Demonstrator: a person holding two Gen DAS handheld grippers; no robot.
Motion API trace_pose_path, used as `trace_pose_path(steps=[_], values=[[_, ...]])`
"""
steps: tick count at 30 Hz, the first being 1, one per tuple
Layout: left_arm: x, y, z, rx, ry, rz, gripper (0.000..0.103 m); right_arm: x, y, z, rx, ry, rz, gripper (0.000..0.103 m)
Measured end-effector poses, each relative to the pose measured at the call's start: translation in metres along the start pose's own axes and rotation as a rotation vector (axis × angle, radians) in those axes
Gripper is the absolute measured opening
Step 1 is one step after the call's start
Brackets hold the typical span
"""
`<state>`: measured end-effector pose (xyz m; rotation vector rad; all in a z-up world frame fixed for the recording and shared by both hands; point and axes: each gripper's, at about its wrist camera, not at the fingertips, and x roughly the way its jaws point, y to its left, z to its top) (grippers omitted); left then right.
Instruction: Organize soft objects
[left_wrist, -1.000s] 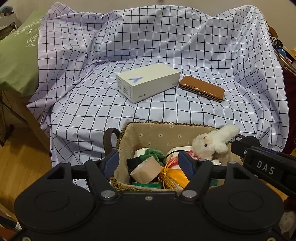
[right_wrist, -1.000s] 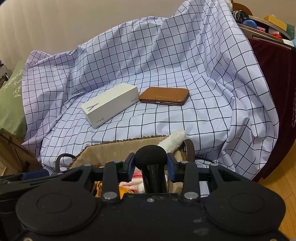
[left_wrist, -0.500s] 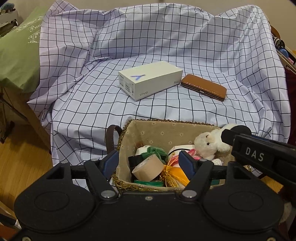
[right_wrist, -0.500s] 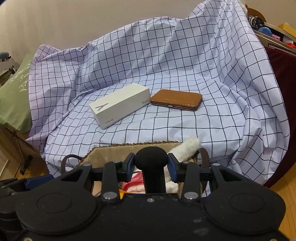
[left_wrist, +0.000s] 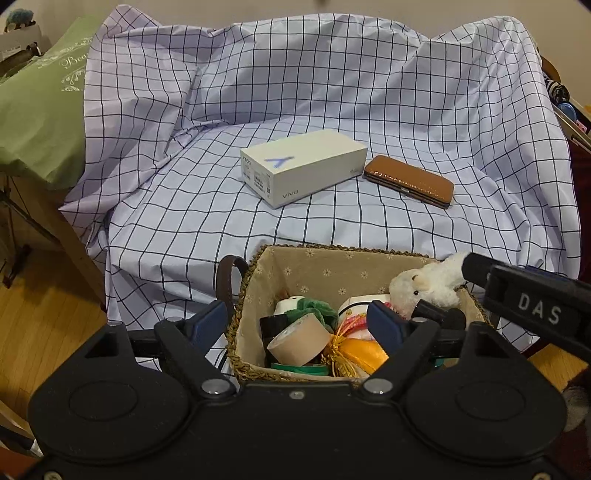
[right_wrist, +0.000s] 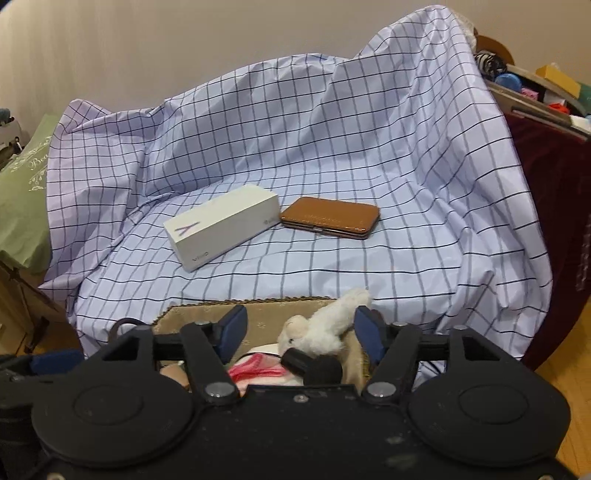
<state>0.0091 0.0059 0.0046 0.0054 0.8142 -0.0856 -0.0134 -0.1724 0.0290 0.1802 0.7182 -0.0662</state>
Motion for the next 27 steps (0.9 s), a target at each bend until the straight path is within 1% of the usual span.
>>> trace_pose_path(steps=[1, 5, 7, 9, 11, 14, 17, 20, 25, 27], values=[[0.000, 0.000, 0.000, 0.001, -0.001, 0.001, 0.079, -0.001, -0.001, -0.001, -0.001, -0.001, -0.007, 0.072], [0.000, -0.002, 0.000, 0.008, 0.004, -0.001, 0.080, -0.007, -0.006, -0.004, -0.006, -0.002, -0.036, 0.076], [-0.001, -0.002, 0.000, 0.012, 0.003, -0.004, 0.082, -0.009, -0.008, -0.005, -0.008, -0.004, -0.051, 0.083], [-0.002, -0.003, 0.000, 0.015, -0.001, -0.003, 0.085, -0.011, -0.009, -0.005, -0.009, -0.006, -0.068, 0.086], [-0.004, -0.004, 0.000, 0.017, -0.005, -0.004, 0.086, -0.013, -0.012, -0.005, -0.006, -0.003, -0.080, 0.094], [-0.004, -0.003, 0.000, 0.016, -0.003, -0.004, 0.087, -0.013, -0.015, -0.005, 0.002, 0.006, -0.097, 0.101], [-0.004, -0.004, -0.001, 0.016, 0.003, -0.002, 0.091, -0.013, -0.017, -0.007, 0.007, 0.014, -0.118, 0.102], [-0.004, -0.003, -0.001, 0.015, 0.002, -0.003, 0.092, -0.013, -0.017, -0.009, 0.004, 0.024, -0.144, 0.102], [-0.004, -0.003, -0.001, 0.014, -0.004, 0.006, 0.094, -0.013, -0.014, -0.014, -0.005, 0.041, -0.159, 0.103], [-0.004, -0.003, -0.001, 0.010, -0.004, 0.006, 0.097, -0.012, -0.014, -0.016, -0.005, 0.049, -0.163, 0.103]])
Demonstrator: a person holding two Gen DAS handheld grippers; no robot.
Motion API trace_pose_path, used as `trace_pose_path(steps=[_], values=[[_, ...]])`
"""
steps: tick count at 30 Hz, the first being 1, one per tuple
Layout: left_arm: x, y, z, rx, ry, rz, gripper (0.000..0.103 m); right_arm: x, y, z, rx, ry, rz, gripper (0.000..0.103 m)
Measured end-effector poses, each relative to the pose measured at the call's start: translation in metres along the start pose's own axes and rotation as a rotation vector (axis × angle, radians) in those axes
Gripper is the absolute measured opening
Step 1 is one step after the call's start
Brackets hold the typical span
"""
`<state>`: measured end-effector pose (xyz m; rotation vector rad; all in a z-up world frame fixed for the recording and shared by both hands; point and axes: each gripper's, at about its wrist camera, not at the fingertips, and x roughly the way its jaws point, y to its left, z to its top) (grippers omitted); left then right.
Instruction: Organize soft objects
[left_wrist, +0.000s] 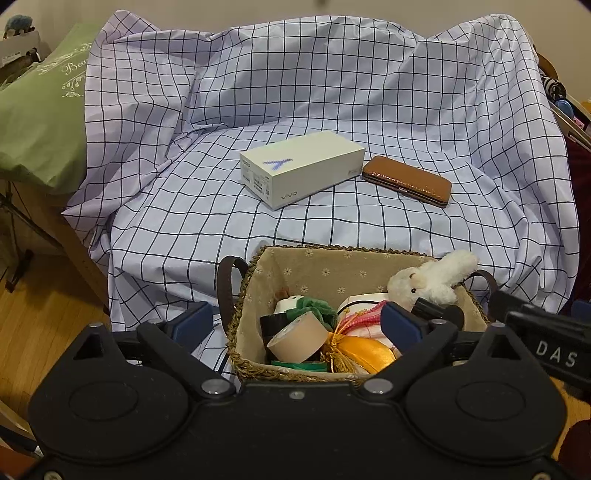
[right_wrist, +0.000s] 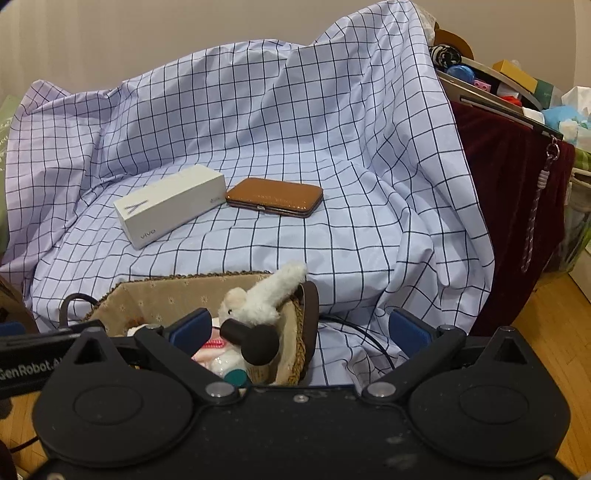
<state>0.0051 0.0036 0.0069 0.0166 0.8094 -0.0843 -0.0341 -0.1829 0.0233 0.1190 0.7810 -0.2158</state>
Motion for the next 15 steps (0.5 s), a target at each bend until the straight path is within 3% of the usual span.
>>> trace_pose_path(steps=[9, 15], values=[[0.0015, 0.0022, 0.0002, -0.021, 0.006, -0.012, 0.099, 0.0014, -0.0001, -0.0003, 0.004, 0.008, -0.022, 0.103], [0.0019, 0.0004, -0.0013, -0.015, 0.010, 0.023, 0.099, 0.0028, 0.0007, -0.0009, 0.001, 0.021, -0.026, 0.103]])
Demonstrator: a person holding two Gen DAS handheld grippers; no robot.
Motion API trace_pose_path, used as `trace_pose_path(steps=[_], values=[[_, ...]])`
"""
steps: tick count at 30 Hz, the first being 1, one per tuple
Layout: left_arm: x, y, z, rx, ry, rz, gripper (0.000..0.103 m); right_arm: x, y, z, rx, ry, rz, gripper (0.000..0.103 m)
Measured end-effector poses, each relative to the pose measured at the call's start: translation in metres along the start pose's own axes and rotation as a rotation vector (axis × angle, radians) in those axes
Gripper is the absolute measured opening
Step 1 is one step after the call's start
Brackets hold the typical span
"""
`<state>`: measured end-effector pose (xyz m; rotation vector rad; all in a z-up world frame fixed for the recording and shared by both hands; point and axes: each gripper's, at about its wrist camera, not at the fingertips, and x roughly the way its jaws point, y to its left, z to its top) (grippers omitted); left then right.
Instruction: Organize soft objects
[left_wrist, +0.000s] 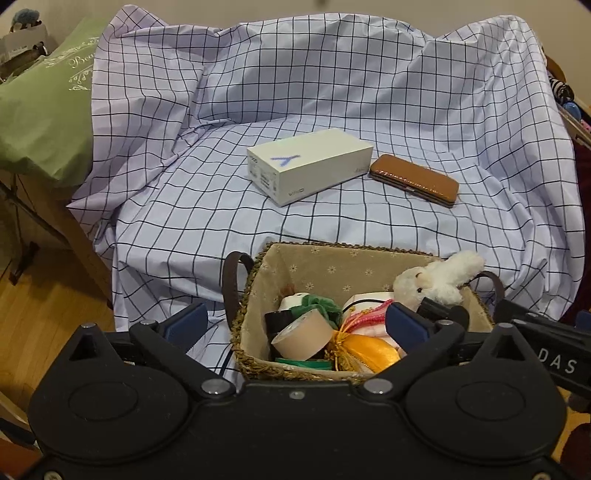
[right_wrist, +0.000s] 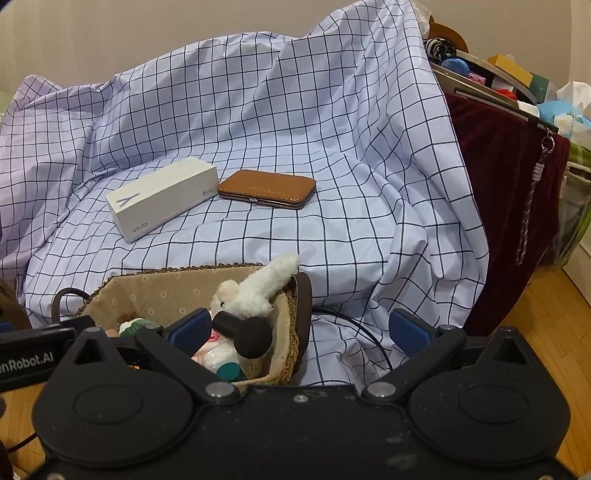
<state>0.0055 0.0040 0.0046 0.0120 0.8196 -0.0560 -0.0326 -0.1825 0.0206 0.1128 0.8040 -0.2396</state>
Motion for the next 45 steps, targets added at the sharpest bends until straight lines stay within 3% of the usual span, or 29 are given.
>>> trace_pose_path(steps=[45], values=[[0.007, 0.006, -0.002, -0.010, 0.050, 0.006, 0.099, 0.010, 0.003, -0.003, -0.005, 0.067, -0.020, 0.103]])
